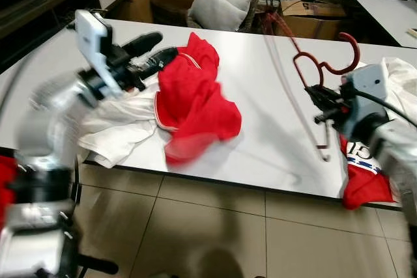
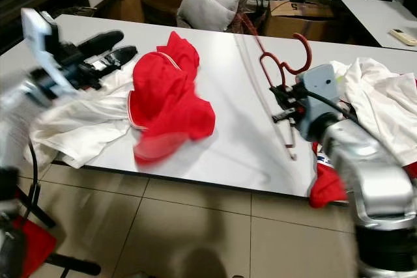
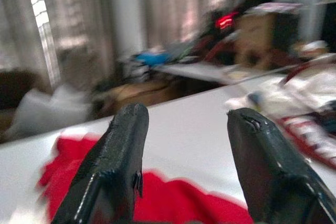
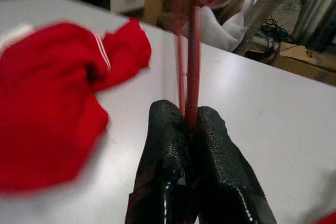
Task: Hang hanger
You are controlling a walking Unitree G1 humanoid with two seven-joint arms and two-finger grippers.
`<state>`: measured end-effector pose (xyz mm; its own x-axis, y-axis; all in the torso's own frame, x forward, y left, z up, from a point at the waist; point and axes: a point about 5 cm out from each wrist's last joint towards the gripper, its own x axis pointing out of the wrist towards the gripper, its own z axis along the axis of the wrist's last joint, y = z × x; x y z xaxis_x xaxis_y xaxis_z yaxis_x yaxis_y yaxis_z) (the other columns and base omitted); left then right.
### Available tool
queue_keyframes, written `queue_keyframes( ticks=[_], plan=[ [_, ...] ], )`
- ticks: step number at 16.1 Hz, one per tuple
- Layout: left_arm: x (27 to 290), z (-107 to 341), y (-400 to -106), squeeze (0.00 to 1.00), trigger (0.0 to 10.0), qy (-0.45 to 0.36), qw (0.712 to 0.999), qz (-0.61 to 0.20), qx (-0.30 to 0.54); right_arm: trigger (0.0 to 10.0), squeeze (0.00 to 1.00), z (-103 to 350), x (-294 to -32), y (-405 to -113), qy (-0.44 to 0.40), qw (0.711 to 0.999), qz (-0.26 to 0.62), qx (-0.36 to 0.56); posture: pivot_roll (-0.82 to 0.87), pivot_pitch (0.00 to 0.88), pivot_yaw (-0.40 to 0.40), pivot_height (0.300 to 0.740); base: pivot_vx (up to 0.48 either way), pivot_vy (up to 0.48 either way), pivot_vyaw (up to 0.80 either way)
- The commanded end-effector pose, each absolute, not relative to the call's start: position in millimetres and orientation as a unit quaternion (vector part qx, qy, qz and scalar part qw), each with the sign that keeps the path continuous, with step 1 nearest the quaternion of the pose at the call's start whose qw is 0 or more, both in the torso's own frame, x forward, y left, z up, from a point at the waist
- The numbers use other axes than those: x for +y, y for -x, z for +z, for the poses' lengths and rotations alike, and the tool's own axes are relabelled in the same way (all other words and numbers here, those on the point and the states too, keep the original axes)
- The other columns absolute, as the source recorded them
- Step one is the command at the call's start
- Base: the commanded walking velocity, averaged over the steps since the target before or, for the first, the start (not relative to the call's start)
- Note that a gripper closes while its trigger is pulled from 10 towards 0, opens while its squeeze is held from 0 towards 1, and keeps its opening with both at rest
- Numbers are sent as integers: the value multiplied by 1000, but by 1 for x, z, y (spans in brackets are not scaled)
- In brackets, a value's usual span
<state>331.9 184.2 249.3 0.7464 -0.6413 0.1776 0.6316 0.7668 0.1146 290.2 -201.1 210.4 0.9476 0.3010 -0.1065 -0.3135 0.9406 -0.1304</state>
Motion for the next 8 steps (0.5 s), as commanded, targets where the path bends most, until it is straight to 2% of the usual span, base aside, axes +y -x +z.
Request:
queue_keyframes(
  ticks=[1,2,3,5,7,8],
  plan=[
    [182,246,-332,0,10000,-38,953,-286,-95,10000,0,215,-197,-287,57,988,140,32,-102,0,2,740,0,0,0],
    [178,243,-331,0,10000,-38,956,-276,-94,10000,0,213,-195,-286,48,990,132,34,-101,0,-3,740,0,0,0],
    [162,224,-325,0,10000,-26,965,-249,-75,10000,0,204,-186,-280,51,996,70,25,-103,0,-4,740,0,0,0],
    [151,202,-316,0,10000,-45,974,-213,-64,10000,0,196,-170,-269,42,996,73,25,-108,0,-1,740,0,0,0],
    [140,197,-307,0,10000,-55,976,-201,-67,10000,0,196,-163,-266,30,997,62,21,-109,0,2,740,0,0,0],
    [136,201,-304,0,10000,-45,975,-202,-78,10000,0,194,-160,-266,30,997,65,22,-109,0,2,740,0,-270,0]
  ],
)
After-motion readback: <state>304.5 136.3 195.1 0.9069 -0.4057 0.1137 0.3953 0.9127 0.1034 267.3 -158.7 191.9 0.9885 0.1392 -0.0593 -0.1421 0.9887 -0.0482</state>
